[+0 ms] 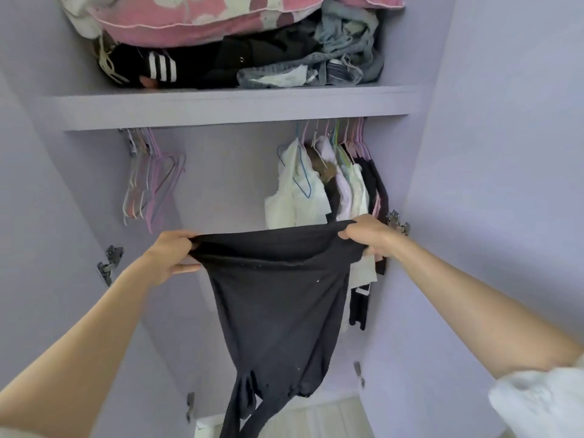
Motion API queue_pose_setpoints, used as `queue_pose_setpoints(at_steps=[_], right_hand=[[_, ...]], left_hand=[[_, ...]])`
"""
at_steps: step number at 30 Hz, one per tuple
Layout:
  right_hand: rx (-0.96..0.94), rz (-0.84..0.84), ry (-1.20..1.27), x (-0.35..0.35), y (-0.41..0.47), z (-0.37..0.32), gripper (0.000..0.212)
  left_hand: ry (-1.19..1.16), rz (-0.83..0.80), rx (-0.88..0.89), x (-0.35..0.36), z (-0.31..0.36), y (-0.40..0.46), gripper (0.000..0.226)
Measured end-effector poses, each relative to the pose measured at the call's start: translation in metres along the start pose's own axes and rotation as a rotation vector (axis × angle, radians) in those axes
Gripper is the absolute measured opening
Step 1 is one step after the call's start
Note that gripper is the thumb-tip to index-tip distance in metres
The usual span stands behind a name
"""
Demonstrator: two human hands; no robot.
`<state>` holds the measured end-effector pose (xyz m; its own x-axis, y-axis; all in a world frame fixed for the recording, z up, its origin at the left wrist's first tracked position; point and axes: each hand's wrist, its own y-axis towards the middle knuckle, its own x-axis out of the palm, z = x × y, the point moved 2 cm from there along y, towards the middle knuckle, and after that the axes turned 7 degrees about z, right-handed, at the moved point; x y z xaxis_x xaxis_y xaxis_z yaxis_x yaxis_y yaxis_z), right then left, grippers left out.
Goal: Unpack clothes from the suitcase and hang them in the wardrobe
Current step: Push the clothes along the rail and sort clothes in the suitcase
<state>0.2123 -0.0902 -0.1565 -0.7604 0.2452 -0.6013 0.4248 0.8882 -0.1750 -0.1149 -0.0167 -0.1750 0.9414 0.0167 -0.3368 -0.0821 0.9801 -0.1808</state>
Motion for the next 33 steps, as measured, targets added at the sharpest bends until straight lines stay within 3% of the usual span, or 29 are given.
queue_pose_setpoints(at_steps=[3, 6, 10, 13, 17, 20, 22, 24, 27, 30, 33], right_hand=[[0.137, -0.164, 0.393, 0.013, 0.030, -0.023, 0.026], [0.255, -0.240, 0.734, 0.028, 0.061, -0.040, 0.023], [0.326, -0.266, 0.989, 0.050, 0.087, -0.056, 0.019], [0.337, -0.310, 0.999, 0.068, 0.099, -0.070, 0.018], [0.311, -0.410, 1.025, 0.082, 0.109, -0.096, 0.027], [0.248, -0.453, 1.050, 0.087, 0.116, -0.118, 0.038], [0.208, -0.451, 1.028, 0.089, 0.120, -0.130, 0.037], [0.209, -0.402, 1.009, 0.091, 0.128, -0.138, 0.034], [0.212, -0.321, 0.934, 0.099, 0.144, -0.146, 0.034], [0.143, -0.165, 0.541, 0.108, 0.165, -0.136, 0.022], [0.094, -0.149, 0.299, 0.121, 0.180, -0.113, 0.025]], left_hand=[[-0.023, -0.098, -0.054, 0.008, 0.000, 0.019, 0.025], [0.087, -0.343, -0.105, 0.020, -0.006, 0.030, 0.021], [0.246, -0.773, -0.080, 0.037, -0.013, 0.037, 0.051], [0.229, -0.701, -0.090, 0.048, -0.025, 0.050, 0.097], [0.357, -0.313, 0.058, 0.059, -0.042, 0.087, 0.093], [0.439, -0.279, 0.204, 0.070, -0.041, 0.107, 0.109], [0.395, -0.341, 0.264, 0.078, -0.035, 0.120, 0.113], [0.308, -0.490, 0.260, 0.087, -0.027, 0.128, 0.098], [0.297, -0.704, 0.115, 0.093, -0.027, 0.137, 0.056], [0.330, -0.630, -0.013, 0.080, -0.031, 0.149, 0.040], [0.105, -0.616, -0.122, 0.063, -0.024, 0.160, 0.031]])
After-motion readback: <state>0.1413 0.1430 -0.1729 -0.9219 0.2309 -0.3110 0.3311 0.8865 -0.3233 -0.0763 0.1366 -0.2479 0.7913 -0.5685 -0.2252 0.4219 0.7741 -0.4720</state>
